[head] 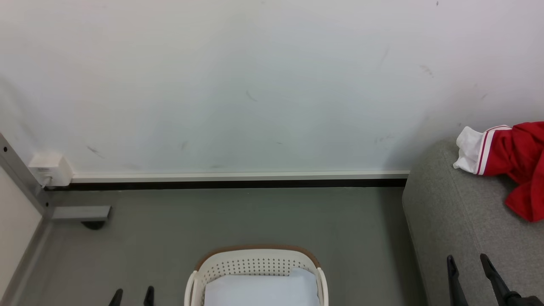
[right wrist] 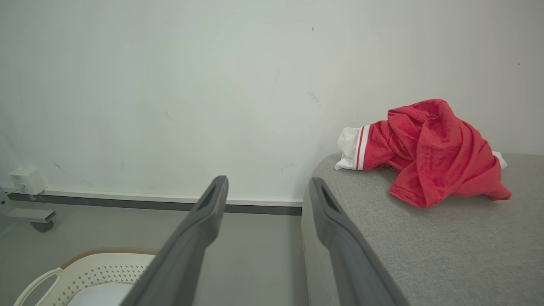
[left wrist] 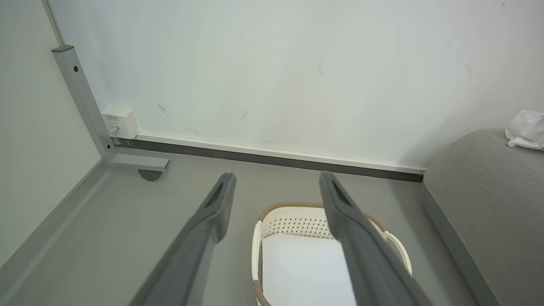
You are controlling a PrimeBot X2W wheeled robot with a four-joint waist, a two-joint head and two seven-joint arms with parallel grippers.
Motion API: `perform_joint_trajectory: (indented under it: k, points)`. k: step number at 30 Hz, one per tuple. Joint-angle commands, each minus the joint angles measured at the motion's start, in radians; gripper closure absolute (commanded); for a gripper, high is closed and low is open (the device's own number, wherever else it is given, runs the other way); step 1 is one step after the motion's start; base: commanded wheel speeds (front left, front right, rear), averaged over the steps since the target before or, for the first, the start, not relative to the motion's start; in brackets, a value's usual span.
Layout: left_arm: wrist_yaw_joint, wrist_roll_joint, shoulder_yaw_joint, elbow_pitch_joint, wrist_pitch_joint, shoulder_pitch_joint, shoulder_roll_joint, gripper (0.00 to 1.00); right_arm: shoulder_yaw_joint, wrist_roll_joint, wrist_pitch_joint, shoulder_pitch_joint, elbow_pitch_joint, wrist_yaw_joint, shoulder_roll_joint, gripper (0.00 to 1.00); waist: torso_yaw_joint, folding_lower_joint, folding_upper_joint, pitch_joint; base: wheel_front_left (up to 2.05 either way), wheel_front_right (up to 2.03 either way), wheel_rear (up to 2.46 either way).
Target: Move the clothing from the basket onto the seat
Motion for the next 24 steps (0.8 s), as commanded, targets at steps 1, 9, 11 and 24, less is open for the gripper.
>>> perform_joint_trajectory:
  k: [1, 9, 11, 24]
  points:
    - [-0.006, 0.022, 0.011, 0.002, 0.0, -0.006, -0.005, 0.0, -0.001, 0.002, 0.0, 0.004, 0.002, -0.003, -0.004, 0.0, -0.001, 0.0, 0.0, 0.001, 0.0, 0.0, 0.0]
    - [-0.028, 0.041, 0.039, 0.016, 0.002, -0.001, -0.027, 1.0, -0.005, 0.004, 0.002, -0.001, 0.008, 0.0, 0.002, 1.0, 0.001, 0.0001, 0.0, 0.007, 0.0, 0.0, 0.0]
    - [-0.028, 0.032, 0.037, 0.032, 0.006, 0.002, -0.036, 1.0, -0.006, 0.013, 0.006, 0.001, 0.026, 0.0, 0.007, 1.0, 0.001, 0.0, 0.0, 0.008, 0.0, 0.0, 0.0]
    - [-0.037, -0.202, 0.062, 0.016, 0.073, -0.035, -0.053, 1.0, -0.016, 0.272, 0.072, -0.025, 0.016, 0.0, 0.005, 1.0, 0.005, 0.0, 0.0, 0.012, 0.0, 0.0, 0.0]
